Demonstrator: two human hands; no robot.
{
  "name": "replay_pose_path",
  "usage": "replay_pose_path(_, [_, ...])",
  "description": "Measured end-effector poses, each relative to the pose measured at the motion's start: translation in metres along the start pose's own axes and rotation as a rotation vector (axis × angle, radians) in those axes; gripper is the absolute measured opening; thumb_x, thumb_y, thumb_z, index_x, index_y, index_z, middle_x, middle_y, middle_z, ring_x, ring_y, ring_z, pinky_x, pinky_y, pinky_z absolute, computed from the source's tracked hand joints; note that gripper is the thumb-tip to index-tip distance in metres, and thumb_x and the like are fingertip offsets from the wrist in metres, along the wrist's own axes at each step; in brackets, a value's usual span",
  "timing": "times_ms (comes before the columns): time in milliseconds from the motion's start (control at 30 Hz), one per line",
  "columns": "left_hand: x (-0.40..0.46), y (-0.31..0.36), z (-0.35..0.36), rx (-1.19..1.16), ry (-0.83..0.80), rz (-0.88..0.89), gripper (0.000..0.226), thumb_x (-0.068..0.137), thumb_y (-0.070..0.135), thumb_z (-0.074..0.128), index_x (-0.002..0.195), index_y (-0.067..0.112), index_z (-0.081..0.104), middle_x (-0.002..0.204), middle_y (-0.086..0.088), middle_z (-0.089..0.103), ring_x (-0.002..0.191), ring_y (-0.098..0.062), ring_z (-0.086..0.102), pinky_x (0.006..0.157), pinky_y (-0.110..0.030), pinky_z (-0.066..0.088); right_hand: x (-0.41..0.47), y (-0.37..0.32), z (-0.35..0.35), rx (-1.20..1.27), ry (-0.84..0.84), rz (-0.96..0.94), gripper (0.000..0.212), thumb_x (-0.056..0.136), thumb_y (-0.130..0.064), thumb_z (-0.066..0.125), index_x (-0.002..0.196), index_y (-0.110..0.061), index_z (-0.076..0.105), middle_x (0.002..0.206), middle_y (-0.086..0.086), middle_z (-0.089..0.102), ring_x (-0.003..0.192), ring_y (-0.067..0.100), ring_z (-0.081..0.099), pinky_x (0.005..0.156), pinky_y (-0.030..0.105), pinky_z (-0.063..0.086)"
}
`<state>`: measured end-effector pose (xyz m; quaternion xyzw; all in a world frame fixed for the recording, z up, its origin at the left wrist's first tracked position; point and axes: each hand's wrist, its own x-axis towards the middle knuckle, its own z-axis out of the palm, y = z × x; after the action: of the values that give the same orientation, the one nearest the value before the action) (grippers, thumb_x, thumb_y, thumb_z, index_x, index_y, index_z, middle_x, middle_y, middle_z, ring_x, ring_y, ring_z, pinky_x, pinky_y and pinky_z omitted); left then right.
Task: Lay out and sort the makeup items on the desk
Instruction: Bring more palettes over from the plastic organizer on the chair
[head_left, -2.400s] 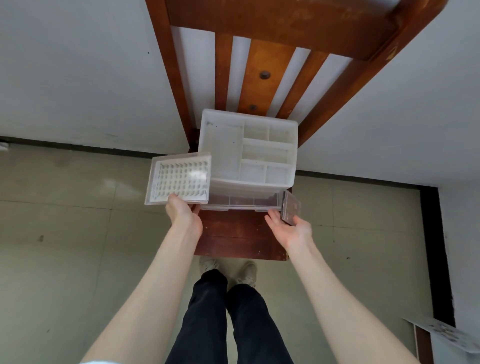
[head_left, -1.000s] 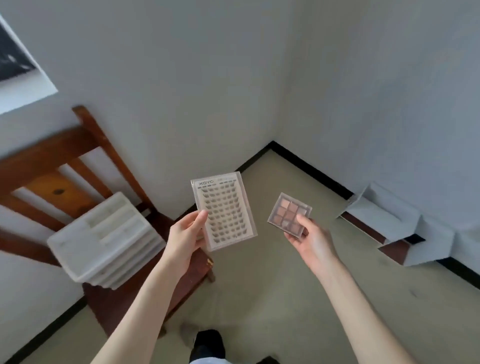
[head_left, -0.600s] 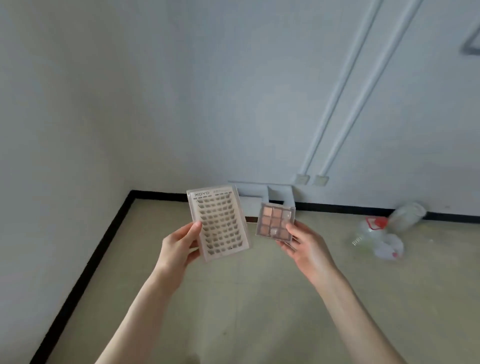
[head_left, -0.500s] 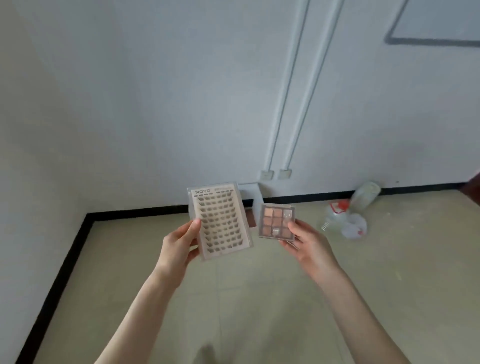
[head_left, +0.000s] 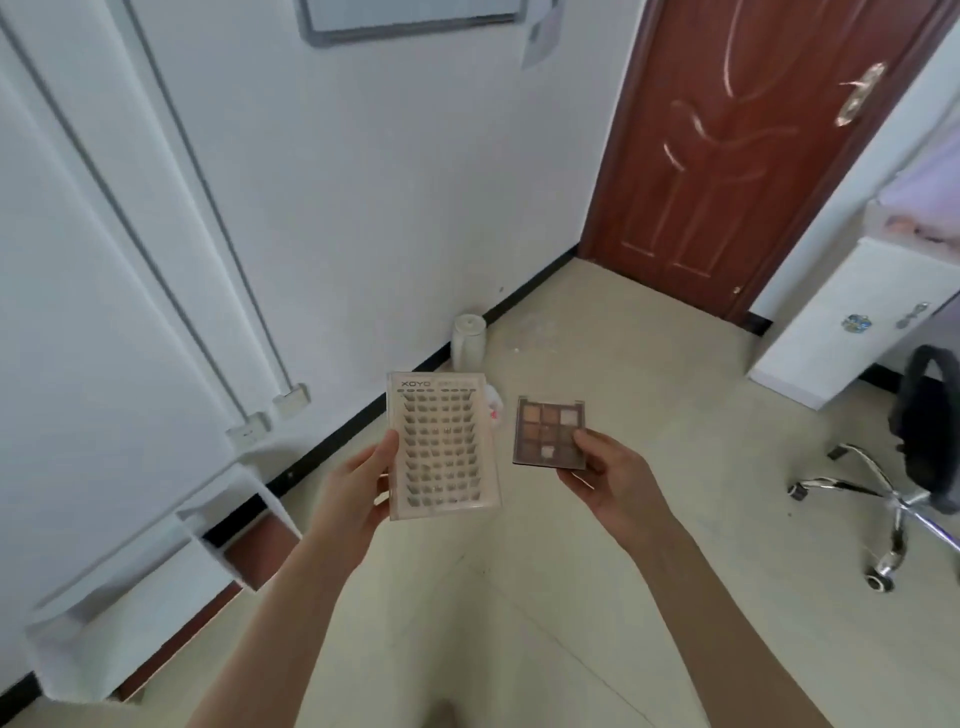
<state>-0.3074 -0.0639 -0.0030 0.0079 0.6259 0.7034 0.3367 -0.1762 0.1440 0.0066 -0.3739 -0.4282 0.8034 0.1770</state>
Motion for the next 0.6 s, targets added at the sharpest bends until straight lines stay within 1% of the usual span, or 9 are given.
replay_pose_path(100, [0.054,0.016,0.048,0.014,-0.100,-0.051,0.028,0.093,0.031,0.051,0.108,0.013,0.067,0.096,-0.006,0.068,0.083,-0.018,0.063,0.071,-0.032,0.051,0.027,-0.028,-0.026,0.077,0.104,-0.041,0.012,0.091,-0.006,0.052,0.092,-0.006,0.065,0.087,0.010,0.066,0.081,0.019,0.061,0.074,0.029,0.051])
replay_pose_path(200, [0.099,0.019,0.110,0.068,-0.226,-0.120,0.023,0.094,0.029,0.051,0.102,0.014,0.066,0.095,-0.007,0.067,0.084,-0.020,0.062,0.073,-0.034,0.051,0.049,-0.055,-0.066,0.143,0.238,-0.072,0.012,0.091,-0.008,0.053,0.092,-0.008,0.065,0.088,0.008,0.067,0.080,0.017,0.062,0.071,0.027,0.051])
replay_pose_path(267, [0.126,0.016,0.154,0.095,-0.280,-0.166,0.018,0.094,0.026,0.052,0.092,0.015,0.066,0.084,-0.004,0.068,0.078,-0.019,0.062,0.067,-0.033,0.051,0.063,-0.070,-0.096,0.197,0.323,-0.089,0.012,0.091,-0.008,0.053,0.092,-0.009,0.065,0.086,0.007,0.069,0.079,0.016,0.063,0.068,0.026,0.053])
replay_pose_path(300, [0.139,0.013,0.176,0.115,-0.304,-0.186,0.018,0.094,0.025,0.052,0.090,0.014,0.065,0.079,-0.002,0.068,0.074,-0.018,0.063,0.062,-0.031,0.051,0.070,-0.078,-0.111,0.223,0.362,-0.099,0.012,0.091,-0.008,0.053,0.090,-0.009,0.065,0.082,0.005,0.069,0.079,0.015,0.063,0.068,0.025,0.053])
replay_pose_path(367, [0.163,0.008,0.218,0.164,-0.357,-0.227,0.020,0.093,0.026,0.053,0.095,0.012,0.066,0.077,-0.002,0.069,0.071,-0.016,0.065,0.057,-0.028,0.052,0.086,-0.095,-0.141,0.266,0.424,-0.120,0.012,0.091,-0.008,0.053,0.087,-0.009,0.065,0.079,0.003,0.070,0.078,0.015,0.063,0.069,0.026,0.053])
replay_pose_path(433, [0.187,0.003,0.263,0.199,-0.411,-0.253,0.022,0.093,0.027,0.053,0.097,0.010,0.067,0.079,-0.003,0.069,0.070,-0.015,0.066,0.054,-0.026,0.053,0.106,-0.116,-0.173,0.286,0.459,-0.140,0.012,0.091,-0.008,0.053,0.089,-0.009,0.065,0.084,0.006,0.068,0.081,0.016,0.062,0.073,0.027,0.050])
replay_pose_path(533, [0.224,-0.001,0.334,0.225,-0.447,-0.271,0.024,0.092,0.027,0.054,0.099,0.008,0.066,0.081,-0.004,0.069,0.073,-0.017,0.065,0.058,-0.028,0.053,0.143,-0.154,-0.221,0.308,0.489,-0.159,0.012,0.092,-0.009,0.053,0.092,-0.009,0.064,0.089,0.007,0.067,0.083,0.016,0.061,0.074,0.027,0.049])
replay_pose_path(600, [0.245,0.001,0.386,0.223,-0.448,-0.272,0.024,0.093,0.027,0.053,0.099,0.008,0.066,0.083,-0.004,0.068,0.074,-0.017,0.065,0.057,-0.028,0.053,0.169,-0.185,-0.253,0.323,0.496,-0.168,0.011,0.091,-0.009,0.053,0.092,-0.009,0.064,0.089,0.007,0.068,0.082,0.016,0.062,0.073,0.026,0.050])
